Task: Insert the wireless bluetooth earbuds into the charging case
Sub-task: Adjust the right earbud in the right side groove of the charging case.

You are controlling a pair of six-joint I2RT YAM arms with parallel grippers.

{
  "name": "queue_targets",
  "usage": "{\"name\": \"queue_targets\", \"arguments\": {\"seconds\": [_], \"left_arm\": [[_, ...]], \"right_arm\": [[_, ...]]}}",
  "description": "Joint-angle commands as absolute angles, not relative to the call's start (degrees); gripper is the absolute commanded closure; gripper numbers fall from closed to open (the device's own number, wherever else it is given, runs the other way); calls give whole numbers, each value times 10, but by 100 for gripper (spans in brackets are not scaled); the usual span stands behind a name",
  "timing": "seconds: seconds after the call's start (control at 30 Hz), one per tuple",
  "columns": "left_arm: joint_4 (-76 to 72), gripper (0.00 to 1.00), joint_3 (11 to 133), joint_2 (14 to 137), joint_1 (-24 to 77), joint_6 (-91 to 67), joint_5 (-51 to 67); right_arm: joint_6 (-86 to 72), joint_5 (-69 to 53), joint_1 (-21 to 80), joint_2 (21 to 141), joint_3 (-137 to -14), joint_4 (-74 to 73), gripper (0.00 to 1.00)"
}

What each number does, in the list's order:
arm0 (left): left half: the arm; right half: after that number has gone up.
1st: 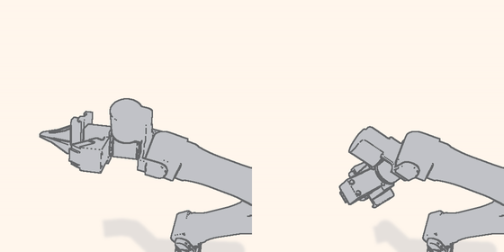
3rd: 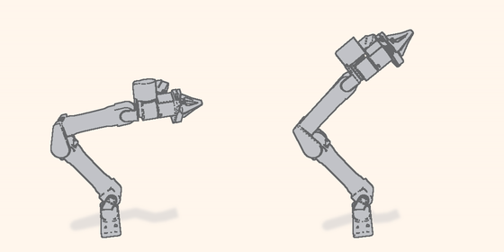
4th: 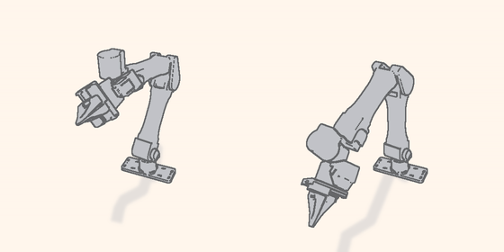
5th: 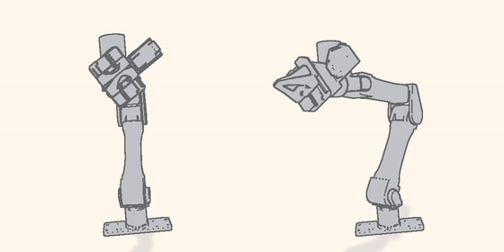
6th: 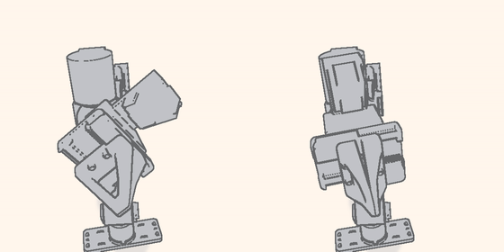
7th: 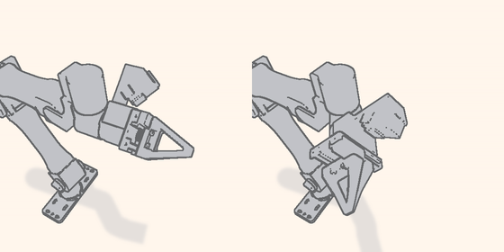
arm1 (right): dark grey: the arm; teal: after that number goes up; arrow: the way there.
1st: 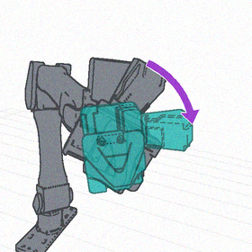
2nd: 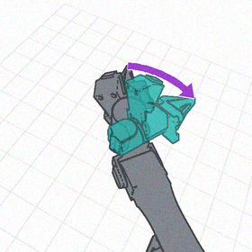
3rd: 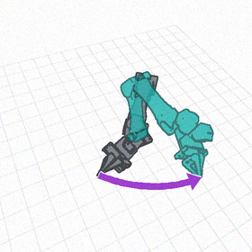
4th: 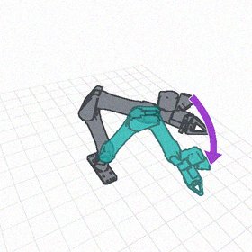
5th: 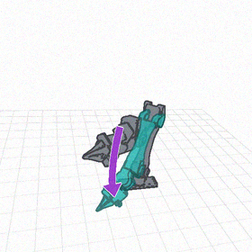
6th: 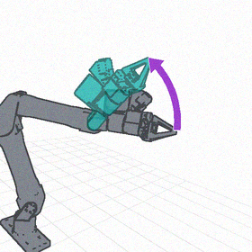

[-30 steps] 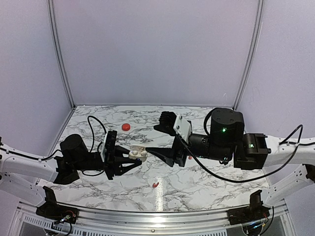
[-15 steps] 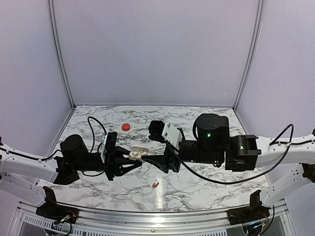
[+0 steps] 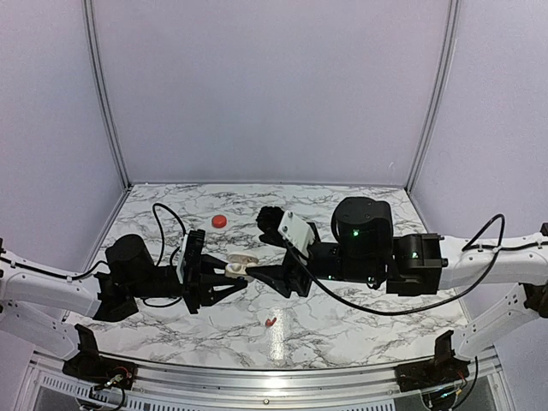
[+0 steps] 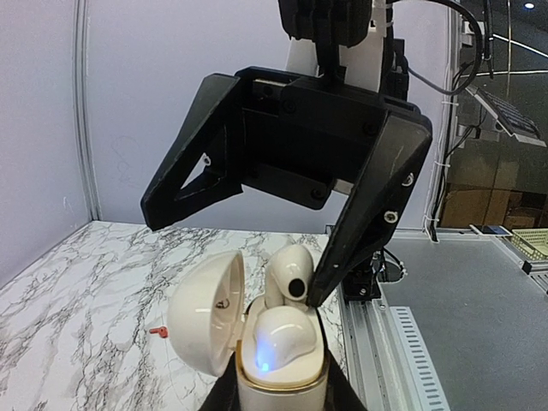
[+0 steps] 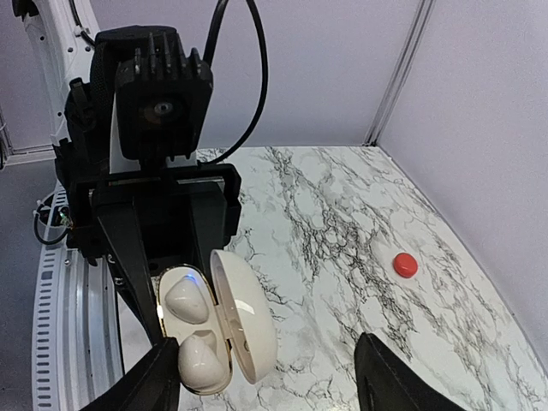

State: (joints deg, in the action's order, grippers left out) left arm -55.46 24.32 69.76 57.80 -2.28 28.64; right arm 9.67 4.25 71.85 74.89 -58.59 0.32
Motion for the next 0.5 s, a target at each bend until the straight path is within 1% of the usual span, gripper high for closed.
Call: {"name": "queue_targets", "arguments": {"seconds": [0.0, 0.1, 0.17, 0.27, 0.47], "left_arm": [[-566, 100, 248, 686, 583, -14, 291], [-564, 100, 249, 686, 583, -12, 282], [-560, 100, 249, 686, 583, -9, 279], [-559, 100, 251, 690, 583, -10, 279], [-559, 100, 253, 693, 583, -11, 286]], "right_arm": [[81, 42, 701, 750, -609, 2, 31], [80, 14, 701, 753, -611, 2, 30], [85, -38, 701, 753, -611, 4, 29], [89, -86, 701, 748, -607, 12, 28], [89, -102, 697, 730, -604, 18, 28]]}}
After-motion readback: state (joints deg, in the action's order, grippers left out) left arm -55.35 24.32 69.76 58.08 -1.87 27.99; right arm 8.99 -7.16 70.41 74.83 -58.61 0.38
